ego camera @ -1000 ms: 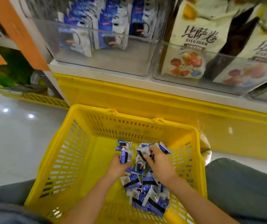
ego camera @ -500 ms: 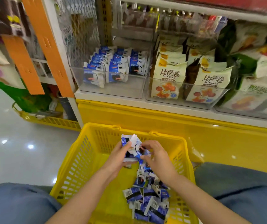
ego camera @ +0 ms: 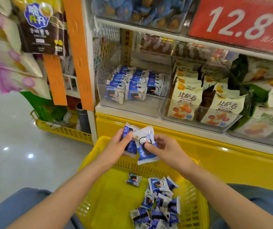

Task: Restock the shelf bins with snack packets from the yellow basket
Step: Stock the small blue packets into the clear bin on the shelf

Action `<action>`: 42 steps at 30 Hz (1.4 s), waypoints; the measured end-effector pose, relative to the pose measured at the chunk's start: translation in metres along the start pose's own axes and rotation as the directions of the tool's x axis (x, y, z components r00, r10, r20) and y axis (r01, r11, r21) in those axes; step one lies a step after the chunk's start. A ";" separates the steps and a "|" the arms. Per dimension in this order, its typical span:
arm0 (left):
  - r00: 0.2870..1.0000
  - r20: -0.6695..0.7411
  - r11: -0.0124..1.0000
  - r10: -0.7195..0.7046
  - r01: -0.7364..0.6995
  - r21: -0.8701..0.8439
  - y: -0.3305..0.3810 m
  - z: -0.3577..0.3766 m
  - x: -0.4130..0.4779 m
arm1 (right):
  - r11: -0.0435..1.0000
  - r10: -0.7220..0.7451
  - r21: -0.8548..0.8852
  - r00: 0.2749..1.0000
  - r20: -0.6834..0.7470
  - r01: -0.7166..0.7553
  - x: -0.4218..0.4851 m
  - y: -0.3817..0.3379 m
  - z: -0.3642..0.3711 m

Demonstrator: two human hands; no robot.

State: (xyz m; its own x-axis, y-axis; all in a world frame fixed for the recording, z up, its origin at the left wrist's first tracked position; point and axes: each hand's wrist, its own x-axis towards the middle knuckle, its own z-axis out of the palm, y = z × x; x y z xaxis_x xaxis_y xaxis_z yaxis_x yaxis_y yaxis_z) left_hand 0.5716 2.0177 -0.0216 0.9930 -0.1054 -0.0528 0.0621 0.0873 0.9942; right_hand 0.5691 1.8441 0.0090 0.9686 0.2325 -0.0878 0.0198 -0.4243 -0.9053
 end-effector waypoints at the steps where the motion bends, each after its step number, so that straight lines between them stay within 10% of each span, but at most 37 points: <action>1: 0.999 0.029 0.997 -0.036 0.037 -0.064 0.003 -0.002 -0.001 | 0.997 0.021 0.077 0.999 -0.047 -0.017 0.004 -0.005 0.000; 6: 0.998 0.057 0.991 -0.036 0.043 -0.124 0.005 -0.005 -0.001 | 0.917 0.032 0.398 0.999 -0.034 -0.016 0.017 -0.026 0.007; 14: 0.990 0.011 0.978 0.142 -0.142 0.150 0.031 -0.035 0.012 | 0.977 -0.168 -0.154 0.977 -0.133 0.147 0.035 -0.059 -0.006; 21: 0.979 -0.109 0.979 0.175 -0.161 0.122 0.040 -0.051 0.021 | 0.865 -0.236 -0.442 0.970 0.063 0.239 0.050 -0.090 -0.009; 29: 0.921 -0.389 0.980 0.001 -0.078 -0.182 0.055 -0.076 0.036 | 0.860 -0.409 -0.457 0.842 -0.353 0.226 0.144 -0.125 -0.015; 36: 0.900 -0.437 0.973 0.005 -0.105 -0.204 0.064 -0.096 0.041 | 0.795 -0.134 -0.601 0.990 -0.044 0.080 0.212 -0.130 0.020; 42: 0.888 -0.459 0.972 0.016 -0.122 -0.201 0.065 -0.109 0.041 | 0.845 0.141 -0.534 0.963 0.229 0.003 0.234 -0.126 0.034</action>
State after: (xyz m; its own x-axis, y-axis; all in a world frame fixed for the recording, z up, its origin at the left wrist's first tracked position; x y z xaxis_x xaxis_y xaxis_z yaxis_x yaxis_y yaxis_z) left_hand 0.6272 2.1273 0.0306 0.9291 0.3625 -0.0734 -0.0404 0.2967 0.9541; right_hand 0.7844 1.9817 0.0882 0.8790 0.3645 -0.3074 0.1522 -0.8254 -0.5437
